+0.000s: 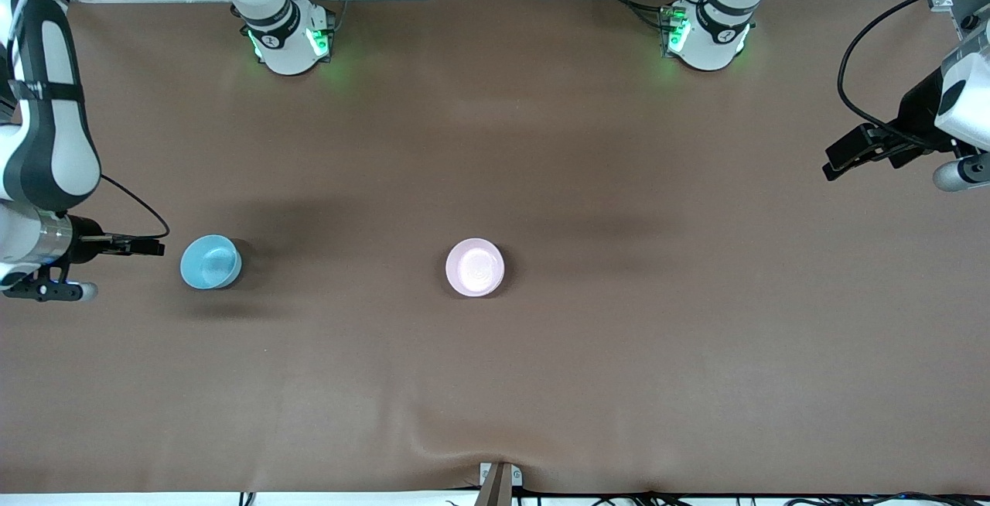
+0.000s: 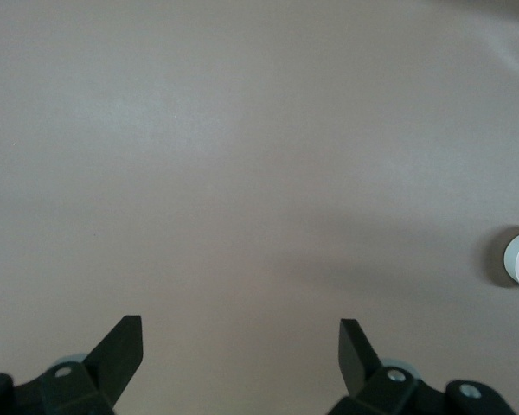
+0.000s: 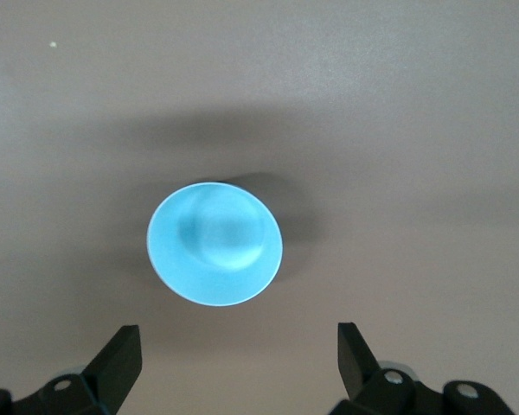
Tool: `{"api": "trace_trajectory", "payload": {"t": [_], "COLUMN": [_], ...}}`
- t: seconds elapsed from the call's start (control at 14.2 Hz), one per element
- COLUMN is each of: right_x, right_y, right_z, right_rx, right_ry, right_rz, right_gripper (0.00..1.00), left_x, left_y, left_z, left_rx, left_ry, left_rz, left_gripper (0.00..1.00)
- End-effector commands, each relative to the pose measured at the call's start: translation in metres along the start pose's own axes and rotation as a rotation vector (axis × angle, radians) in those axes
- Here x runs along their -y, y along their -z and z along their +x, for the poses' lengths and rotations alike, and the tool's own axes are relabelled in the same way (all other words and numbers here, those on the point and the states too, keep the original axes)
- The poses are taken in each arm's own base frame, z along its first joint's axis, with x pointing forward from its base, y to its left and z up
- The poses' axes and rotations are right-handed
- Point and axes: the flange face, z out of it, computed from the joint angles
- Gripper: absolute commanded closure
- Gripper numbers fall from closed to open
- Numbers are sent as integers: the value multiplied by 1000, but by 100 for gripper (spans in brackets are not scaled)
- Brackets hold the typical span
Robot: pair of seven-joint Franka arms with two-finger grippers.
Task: Stack pink and blue bowls on white bowl
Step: 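Lower the right gripper onto the blue bowl rim and grasp it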
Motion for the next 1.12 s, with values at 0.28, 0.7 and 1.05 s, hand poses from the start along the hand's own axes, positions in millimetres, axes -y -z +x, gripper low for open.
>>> {"api": "trace_trajectory", "payload": {"t": [0.28, 0.7, 1.05], "right_x": [-16, -18, -16], "right_y": [-70, -114, -141], "right_z": [-9, -4, -3], "right_rx": [-65, -106, -119], "right_ry": [40, 66, 89], "right_rz": [-4, -9, -9], "right_gripper": [22, 36, 73], "left_x": [4, 19, 15], "left_y": [7, 16, 20], "left_z": [-6, -8, -9], "left_rx": [-10, -6, -19], "left_ry": [2, 28, 20], "left_rz": [-3, 3, -13], "left_gripper": [0, 0, 0]}}
